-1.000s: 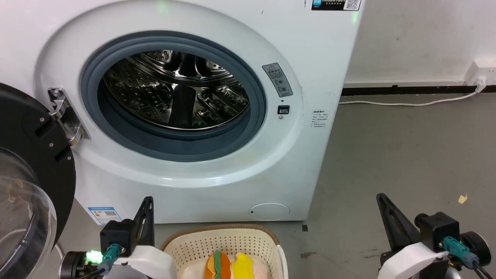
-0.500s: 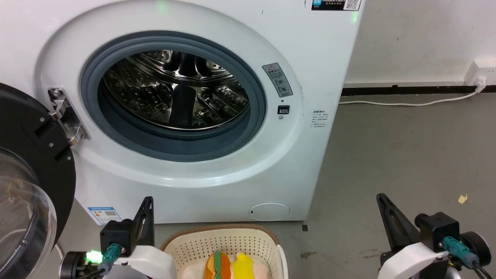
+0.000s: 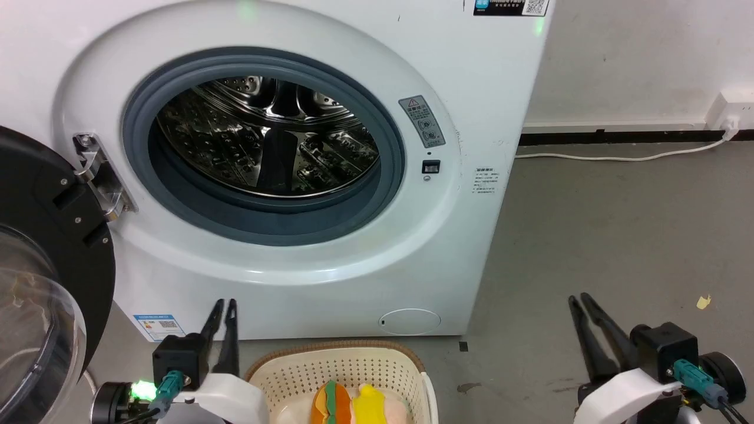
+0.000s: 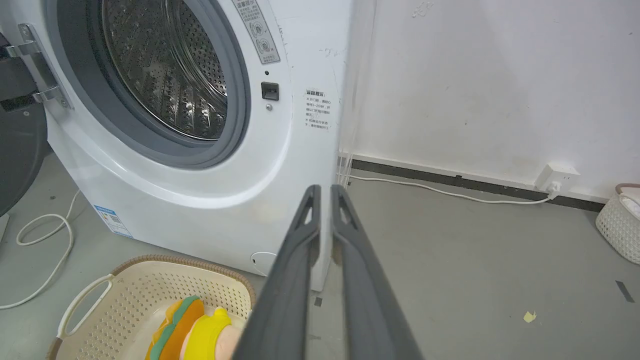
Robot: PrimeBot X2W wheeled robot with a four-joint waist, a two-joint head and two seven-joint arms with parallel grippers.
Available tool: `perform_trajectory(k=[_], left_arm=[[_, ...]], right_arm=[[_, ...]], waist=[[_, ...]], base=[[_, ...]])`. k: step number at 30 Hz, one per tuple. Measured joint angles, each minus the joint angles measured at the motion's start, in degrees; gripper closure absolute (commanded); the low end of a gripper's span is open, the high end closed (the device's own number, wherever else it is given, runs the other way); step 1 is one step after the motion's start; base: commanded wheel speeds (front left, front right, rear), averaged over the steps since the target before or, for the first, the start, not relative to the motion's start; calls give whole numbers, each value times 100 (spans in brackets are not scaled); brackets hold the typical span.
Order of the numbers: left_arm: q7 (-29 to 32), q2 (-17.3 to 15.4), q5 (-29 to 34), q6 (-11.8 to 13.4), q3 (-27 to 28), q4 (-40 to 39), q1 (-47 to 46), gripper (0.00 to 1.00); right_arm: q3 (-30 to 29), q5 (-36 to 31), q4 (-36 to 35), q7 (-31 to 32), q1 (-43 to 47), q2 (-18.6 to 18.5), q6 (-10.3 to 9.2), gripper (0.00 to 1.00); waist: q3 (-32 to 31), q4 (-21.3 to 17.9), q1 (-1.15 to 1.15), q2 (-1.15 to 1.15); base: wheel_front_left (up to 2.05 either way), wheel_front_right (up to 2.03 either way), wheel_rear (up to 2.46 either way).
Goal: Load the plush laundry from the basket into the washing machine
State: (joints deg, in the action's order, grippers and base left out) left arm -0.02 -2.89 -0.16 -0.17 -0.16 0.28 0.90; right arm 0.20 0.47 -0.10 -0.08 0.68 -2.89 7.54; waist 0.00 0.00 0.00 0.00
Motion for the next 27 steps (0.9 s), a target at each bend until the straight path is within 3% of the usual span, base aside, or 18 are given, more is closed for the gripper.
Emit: perform_trajectory(k=[18,27], left_arm=[[-115,0,0,7,-155,24,-2,0],[-258,-21,-4,-20,-287,544,-227,0]], right_arm=[[-5,218,-46,-126,0,1,0,0],[18,350,-93,-241,-85,1,0,0]], waist=[[209,-82,0,0],[569,-249,0,0]], base=[[0,0,0],[0,0,0]])
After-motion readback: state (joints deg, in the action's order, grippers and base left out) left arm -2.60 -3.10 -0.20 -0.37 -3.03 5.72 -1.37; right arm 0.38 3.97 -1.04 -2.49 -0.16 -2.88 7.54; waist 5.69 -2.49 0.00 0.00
